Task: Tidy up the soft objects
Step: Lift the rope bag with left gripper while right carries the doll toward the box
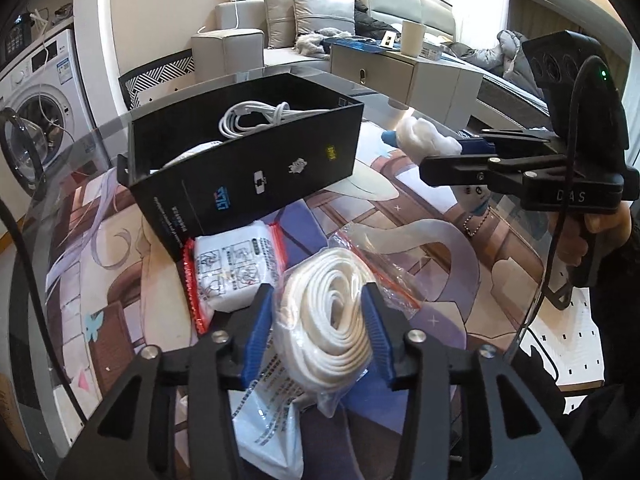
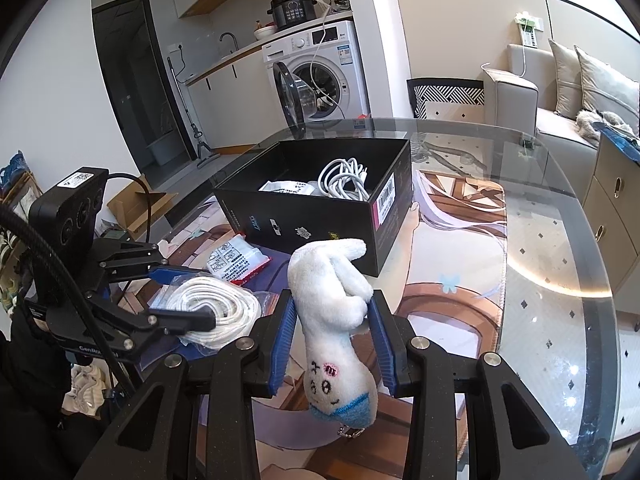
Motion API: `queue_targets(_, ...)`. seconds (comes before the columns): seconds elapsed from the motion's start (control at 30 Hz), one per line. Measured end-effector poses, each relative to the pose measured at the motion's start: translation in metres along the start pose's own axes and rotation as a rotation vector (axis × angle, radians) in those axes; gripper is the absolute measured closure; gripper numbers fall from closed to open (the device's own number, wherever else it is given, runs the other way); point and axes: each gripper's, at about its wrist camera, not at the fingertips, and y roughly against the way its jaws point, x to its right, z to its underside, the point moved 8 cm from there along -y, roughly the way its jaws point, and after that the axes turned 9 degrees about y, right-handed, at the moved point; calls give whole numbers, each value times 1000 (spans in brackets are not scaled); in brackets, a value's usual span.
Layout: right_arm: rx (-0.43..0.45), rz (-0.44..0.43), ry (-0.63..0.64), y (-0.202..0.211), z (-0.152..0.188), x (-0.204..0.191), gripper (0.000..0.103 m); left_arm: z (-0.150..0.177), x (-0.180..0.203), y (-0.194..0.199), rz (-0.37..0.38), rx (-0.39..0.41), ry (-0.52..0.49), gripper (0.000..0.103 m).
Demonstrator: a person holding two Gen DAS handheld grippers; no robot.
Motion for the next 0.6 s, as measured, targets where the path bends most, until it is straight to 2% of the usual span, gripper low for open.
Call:
queue_targets(0.03,0,-1,0,0,0,0,66,1,1,-2,-4,-9,-1,46)
queue_targets(0.33,0,-1,0,0,0,0,66,8,8,-15,-25,-34,-33,44)
queue_targets(0.4,0,-1,1,0,0,0,66,8,10,-15,-24,-32,-30,48)
queue_targets(0.53,-1,-1,-1,0,1,0,66,7,13,-10,-10,-15,-35,66)
queue_targets(0.6,-1,-1,0,0,1,0,66,5,13,-7,3,-6,-30,71)
